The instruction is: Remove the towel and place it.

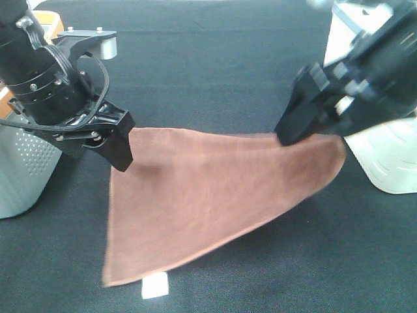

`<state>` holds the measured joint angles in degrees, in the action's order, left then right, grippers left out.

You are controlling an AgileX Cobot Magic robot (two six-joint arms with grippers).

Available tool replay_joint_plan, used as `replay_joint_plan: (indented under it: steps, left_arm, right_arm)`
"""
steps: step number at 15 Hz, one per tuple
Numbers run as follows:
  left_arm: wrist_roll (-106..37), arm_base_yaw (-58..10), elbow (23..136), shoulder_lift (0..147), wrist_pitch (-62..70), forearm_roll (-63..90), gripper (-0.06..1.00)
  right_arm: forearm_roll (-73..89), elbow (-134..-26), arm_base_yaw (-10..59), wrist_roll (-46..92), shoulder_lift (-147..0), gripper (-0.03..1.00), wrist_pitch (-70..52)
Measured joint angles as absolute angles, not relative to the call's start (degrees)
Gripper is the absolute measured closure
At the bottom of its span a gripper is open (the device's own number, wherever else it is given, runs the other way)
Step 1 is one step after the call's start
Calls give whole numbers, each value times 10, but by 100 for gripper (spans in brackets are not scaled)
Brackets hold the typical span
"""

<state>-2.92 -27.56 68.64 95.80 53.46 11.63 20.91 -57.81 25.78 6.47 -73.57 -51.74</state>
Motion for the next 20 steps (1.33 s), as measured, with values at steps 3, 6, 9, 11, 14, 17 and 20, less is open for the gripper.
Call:
replay_joint_plan:
  steps: [3,6,9,11,14,17,20]
  left_arm:
    - [-29,-276,686,958,512,125,22]
    - [-29,-276,686,976,448,151,22]
    - [-29,-276,686,1045,405,169,22]
    - [-30,-276,686,1122,370,176,22]
    - [-33,-276,686,1187,367,173,22]
    - [-33,-273,696,1209,374,173,22]
    - [-37,-273,699,1211,382,173,22]
  right_arm:
    - [209,-539,258,64,-776,15,-519]
    - [214,-529,258,63,-796,15,-513]
    - [220,-529,258,63,-796,15,-504]
    - [220,-529,258,63,-796,15,-504]
    - [221,-529,258,63,-796,15,-504]
    - [221,-546,258,63,-780,15,-527]
    - [211,-644,258,39,-665,15,-604]
